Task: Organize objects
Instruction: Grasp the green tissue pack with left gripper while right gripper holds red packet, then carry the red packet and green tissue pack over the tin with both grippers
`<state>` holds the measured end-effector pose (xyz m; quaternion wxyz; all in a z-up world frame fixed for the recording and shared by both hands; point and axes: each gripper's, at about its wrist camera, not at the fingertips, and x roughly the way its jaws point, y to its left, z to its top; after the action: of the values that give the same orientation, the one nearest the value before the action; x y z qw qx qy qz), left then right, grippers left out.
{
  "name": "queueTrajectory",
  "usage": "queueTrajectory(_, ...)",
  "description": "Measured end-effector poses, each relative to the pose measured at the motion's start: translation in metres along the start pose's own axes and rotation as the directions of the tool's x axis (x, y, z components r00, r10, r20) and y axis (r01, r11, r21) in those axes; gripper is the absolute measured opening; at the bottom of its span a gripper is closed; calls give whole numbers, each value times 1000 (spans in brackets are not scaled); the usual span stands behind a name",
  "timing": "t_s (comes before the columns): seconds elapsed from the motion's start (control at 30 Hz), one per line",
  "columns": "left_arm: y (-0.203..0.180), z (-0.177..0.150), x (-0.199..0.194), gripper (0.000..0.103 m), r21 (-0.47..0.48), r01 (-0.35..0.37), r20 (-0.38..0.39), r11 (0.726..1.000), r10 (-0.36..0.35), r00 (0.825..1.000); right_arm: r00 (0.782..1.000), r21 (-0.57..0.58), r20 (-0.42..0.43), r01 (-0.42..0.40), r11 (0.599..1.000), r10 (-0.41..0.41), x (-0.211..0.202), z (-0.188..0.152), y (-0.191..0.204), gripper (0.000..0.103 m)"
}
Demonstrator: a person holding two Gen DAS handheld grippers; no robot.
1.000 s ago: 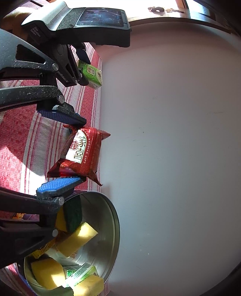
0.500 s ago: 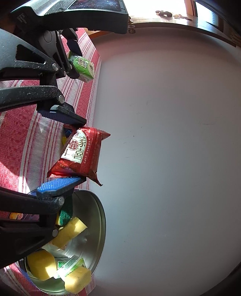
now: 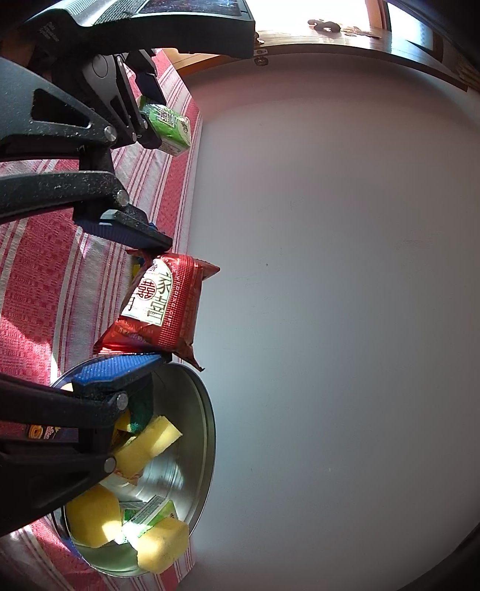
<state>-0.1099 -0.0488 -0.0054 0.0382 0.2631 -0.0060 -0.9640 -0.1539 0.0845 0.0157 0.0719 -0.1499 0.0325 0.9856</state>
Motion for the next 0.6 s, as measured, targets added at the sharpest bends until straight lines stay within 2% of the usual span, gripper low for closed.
queueTrajectory(0.03, 0, -1, -1, 49, -3, -1, 0, 1000, 1, 1000, 1000, -1, 1, -1, 1000, 1, -4, -10, 14, 56)
queueTrajectory(0.6, -9, -8, -15, 49, 5, 21, -2, 1000, -21, 1000, 1000, -7, -5, 23, 1000, -23, -6, -19, 17, 56)
